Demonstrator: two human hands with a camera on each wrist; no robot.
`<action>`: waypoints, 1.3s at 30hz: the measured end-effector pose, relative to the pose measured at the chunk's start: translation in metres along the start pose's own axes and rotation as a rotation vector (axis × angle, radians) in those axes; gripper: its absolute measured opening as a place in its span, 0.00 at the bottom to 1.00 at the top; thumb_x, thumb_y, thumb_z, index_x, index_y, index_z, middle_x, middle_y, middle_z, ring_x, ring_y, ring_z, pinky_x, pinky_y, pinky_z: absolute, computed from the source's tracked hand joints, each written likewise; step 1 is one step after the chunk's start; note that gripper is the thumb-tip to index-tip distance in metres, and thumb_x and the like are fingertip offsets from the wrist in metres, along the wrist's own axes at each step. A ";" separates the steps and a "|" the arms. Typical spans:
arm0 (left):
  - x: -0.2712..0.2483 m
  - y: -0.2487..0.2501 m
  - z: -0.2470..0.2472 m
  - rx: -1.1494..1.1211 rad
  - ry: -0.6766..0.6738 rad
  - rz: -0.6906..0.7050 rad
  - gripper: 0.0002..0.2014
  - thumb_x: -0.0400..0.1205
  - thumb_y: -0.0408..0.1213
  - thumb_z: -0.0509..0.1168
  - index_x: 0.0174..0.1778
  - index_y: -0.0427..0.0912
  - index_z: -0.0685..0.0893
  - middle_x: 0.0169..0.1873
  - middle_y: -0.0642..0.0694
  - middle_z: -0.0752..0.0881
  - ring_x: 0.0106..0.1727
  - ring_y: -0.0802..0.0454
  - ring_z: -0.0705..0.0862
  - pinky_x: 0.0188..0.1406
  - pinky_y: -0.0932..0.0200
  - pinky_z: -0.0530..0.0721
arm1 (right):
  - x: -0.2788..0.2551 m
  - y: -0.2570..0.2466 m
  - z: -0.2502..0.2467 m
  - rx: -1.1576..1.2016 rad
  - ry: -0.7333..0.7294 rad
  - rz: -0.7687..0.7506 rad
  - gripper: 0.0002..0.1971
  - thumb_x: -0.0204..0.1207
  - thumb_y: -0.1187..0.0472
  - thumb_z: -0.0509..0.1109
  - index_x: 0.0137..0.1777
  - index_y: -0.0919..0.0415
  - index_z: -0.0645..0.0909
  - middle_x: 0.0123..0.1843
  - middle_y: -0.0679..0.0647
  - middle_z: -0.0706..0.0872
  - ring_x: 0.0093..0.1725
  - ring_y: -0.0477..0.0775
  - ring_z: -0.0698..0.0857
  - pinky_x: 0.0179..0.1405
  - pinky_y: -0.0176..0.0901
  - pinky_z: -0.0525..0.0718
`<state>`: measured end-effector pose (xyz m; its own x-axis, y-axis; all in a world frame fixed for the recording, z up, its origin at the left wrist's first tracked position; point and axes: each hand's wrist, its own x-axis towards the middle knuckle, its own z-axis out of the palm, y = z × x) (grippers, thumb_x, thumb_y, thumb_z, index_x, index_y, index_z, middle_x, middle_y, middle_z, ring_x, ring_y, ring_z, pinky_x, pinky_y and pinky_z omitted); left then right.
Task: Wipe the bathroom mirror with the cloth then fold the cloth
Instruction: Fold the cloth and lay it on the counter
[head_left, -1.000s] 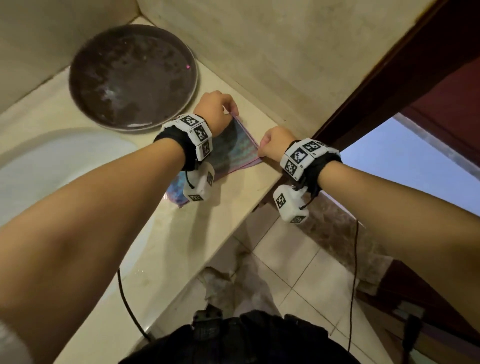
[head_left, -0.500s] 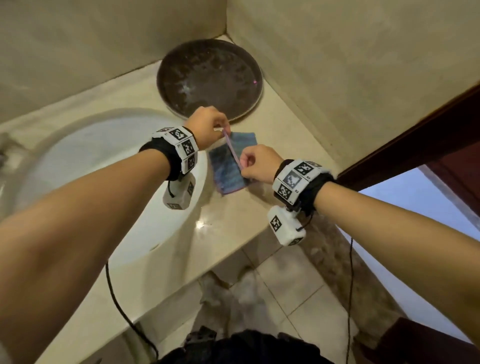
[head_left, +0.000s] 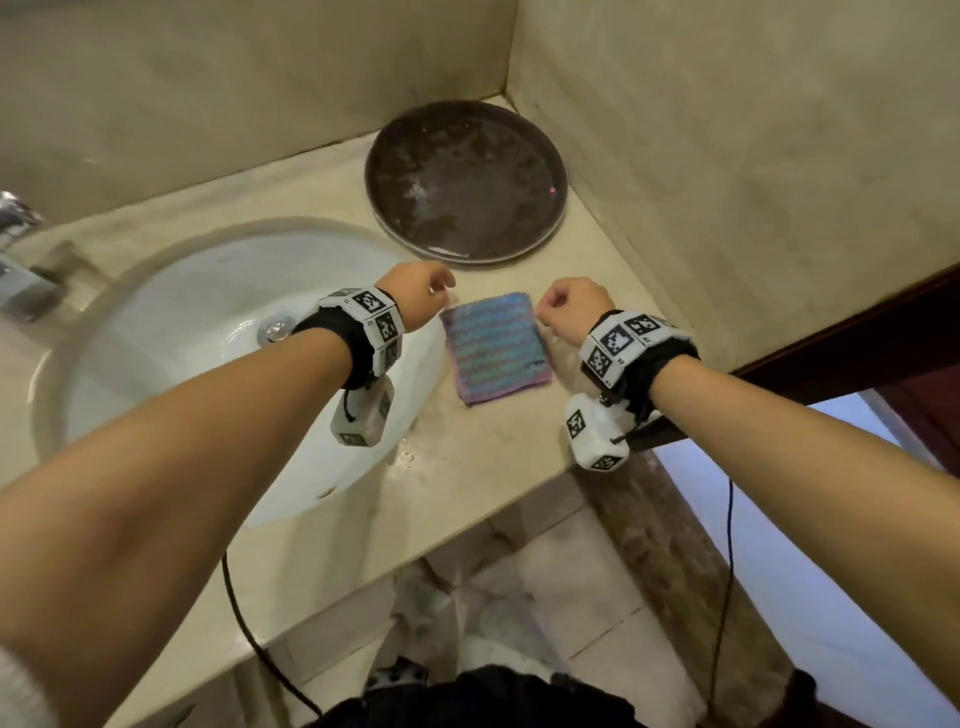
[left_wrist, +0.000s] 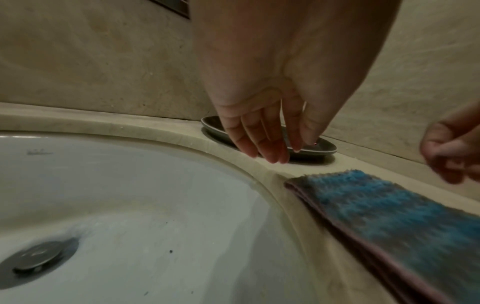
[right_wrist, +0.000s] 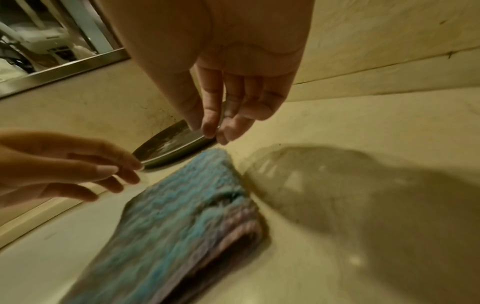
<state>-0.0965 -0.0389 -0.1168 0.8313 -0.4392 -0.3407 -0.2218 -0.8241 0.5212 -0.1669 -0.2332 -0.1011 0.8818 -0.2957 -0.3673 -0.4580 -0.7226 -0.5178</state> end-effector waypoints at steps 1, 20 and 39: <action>0.001 0.002 0.001 -0.006 -0.016 -0.009 0.15 0.82 0.39 0.62 0.64 0.40 0.80 0.60 0.40 0.84 0.60 0.42 0.82 0.60 0.54 0.76 | 0.007 0.000 -0.002 -0.007 -0.011 0.001 0.07 0.76 0.64 0.65 0.46 0.61 0.85 0.44 0.58 0.88 0.47 0.60 0.85 0.46 0.43 0.81; 0.029 0.029 0.019 -0.041 -0.194 -0.278 0.14 0.73 0.35 0.73 0.54 0.37 0.85 0.49 0.42 0.86 0.50 0.45 0.82 0.53 0.56 0.78 | 0.094 -0.012 -0.008 -0.206 -0.524 -0.253 0.15 0.72 0.64 0.74 0.28 0.53 0.75 0.28 0.49 0.80 0.30 0.49 0.78 0.37 0.40 0.80; 0.045 0.060 -0.136 -0.218 0.008 -0.128 0.11 0.74 0.35 0.73 0.32 0.47 0.77 0.30 0.49 0.79 0.36 0.51 0.78 0.30 0.66 0.79 | 0.126 -0.117 -0.124 -0.262 -0.360 -0.467 0.08 0.78 0.69 0.66 0.54 0.64 0.84 0.39 0.56 0.82 0.32 0.50 0.79 0.31 0.38 0.79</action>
<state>-0.0037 -0.0595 0.0053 0.8499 -0.3321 -0.4091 0.0002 -0.7761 0.6306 0.0120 -0.2632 0.0087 0.8682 0.2819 -0.4084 0.0475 -0.8664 -0.4971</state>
